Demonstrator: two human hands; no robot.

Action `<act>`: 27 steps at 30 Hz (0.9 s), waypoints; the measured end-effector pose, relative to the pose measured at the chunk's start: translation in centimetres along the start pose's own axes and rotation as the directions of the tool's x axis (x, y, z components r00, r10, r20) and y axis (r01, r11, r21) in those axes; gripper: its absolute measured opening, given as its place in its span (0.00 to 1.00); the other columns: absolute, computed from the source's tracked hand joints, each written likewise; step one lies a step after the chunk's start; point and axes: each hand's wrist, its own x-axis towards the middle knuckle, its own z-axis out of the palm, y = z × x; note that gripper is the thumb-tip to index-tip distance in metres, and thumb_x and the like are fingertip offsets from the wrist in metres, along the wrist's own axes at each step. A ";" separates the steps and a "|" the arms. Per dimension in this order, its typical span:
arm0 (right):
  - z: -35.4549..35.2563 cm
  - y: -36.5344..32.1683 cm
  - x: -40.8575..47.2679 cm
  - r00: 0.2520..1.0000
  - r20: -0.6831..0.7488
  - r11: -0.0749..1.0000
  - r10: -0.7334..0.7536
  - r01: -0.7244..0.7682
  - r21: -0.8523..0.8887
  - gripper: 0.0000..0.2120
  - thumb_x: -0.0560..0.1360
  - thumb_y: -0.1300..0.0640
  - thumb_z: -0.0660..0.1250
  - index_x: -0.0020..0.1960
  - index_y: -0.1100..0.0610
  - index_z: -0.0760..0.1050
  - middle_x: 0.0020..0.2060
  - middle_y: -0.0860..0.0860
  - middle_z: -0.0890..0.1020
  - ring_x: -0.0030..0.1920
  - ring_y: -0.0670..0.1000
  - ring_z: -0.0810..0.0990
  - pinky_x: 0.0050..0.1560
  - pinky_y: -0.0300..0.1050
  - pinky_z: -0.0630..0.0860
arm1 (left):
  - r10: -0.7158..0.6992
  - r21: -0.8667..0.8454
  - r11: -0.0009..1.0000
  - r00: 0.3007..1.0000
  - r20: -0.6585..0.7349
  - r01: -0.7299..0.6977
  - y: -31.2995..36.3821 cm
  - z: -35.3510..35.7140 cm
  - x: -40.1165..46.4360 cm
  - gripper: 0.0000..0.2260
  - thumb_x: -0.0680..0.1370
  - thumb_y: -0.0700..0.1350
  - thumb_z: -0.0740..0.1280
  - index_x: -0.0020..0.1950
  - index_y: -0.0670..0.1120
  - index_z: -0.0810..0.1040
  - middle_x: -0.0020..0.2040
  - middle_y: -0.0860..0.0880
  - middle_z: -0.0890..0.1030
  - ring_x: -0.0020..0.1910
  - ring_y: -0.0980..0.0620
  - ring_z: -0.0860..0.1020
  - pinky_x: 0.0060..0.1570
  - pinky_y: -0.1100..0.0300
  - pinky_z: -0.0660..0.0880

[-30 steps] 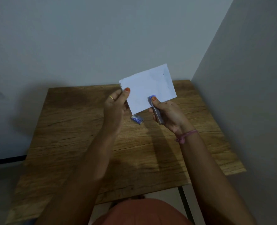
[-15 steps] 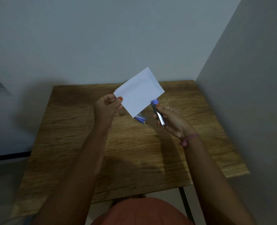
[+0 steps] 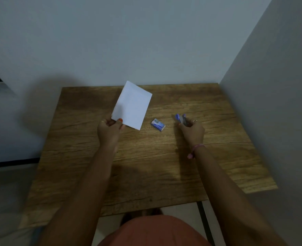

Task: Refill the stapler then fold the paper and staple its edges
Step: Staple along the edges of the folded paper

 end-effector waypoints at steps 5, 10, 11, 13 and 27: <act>1.4 -0.2 0.0 0.999 -0.007 0.996 -0.041 0.040 -0.078 0.22 0.72 0.52 0.72 0.64 0.57 0.76 0.56 0.52 0.82 0.55 0.50 0.80 0.50 0.40 0.72 | -0.088 0.030 0.996 0.994 -0.071 0.090 -1.5 -0.9 0.2 0.14 0.76 0.36 0.70 0.61 0.41 0.73 0.59 0.45 0.78 0.56 0.48 0.79 0.48 0.59 0.80; 1.4 -0.6 0.0 0.998 -0.015 0.988 -0.061 0.059 -0.144 0.20 0.72 0.49 0.70 0.63 0.53 0.78 0.52 0.51 0.84 0.53 0.52 0.81 0.47 0.43 0.75 | -0.144 0.050 0.987 0.981 -0.130 0.152 -2.8 -1.3 0.2 0.11 0.75 0.37 0.71 0.54 0.44 0.73 0.58 0.45 0.77 0.53 0.49 0.80 0.41 0.64 0.80; 1.5 -0.6 0.0 0.998 -0.009 0.985 -0.069 0.066 -0.161 0.21 0.73 0.48 0.69 0.63 0.53 0.78 0.53 0.52 0.83 0.53 0.53 0.81 0.49 0.46 0.77 | -0.139 0.078 0.986 0.980 -0.143 0.151 -2.9 -1.3 0.2 0.11 0.75 0.37 0.71 0.53 0.45 0.73 0.58 0.45 0.77 0.52 0.50 0.80 0.40 0.64 0.80; 1.5 -0.6 0.0 0.997 0.002 0.975 -0.078 0.077 -0.210 0.22 0.73 0.47 0.69 0.65 0.52 0.76 0.54 0.54 0.81 0.55 0.55 0.79 0.54 0.51 0.77 | -0.098 0.175 0.976 0.981 -0.167 0.127 -3.2 -1.4 0.2 0.15 0.74 0.38 0.73 0.57 0.45 0.72 0.60 0.45 0.76 0.50 0.51 0.79 0.43 0.62 0.81; 1.7 -0.5 -0.2 0.997 0.020 0.957 -0.075 0.078 -0.279 0.27 0.73 0.44 0.69 0.69 0.52 0.71 0.60 0.55 0.77 0.60 0.54 0.76 0.58 0.54 0.76 | 0.172 0.666 0.736 0.985 -0.007 -0.124 -3.5 -1.6 -0.9 0.18 0.76 0.41 0.70 0.63 0.38 0.71 0.63 0.39 0.75 0.55 0.42 0.79 0.51 0.53 0.80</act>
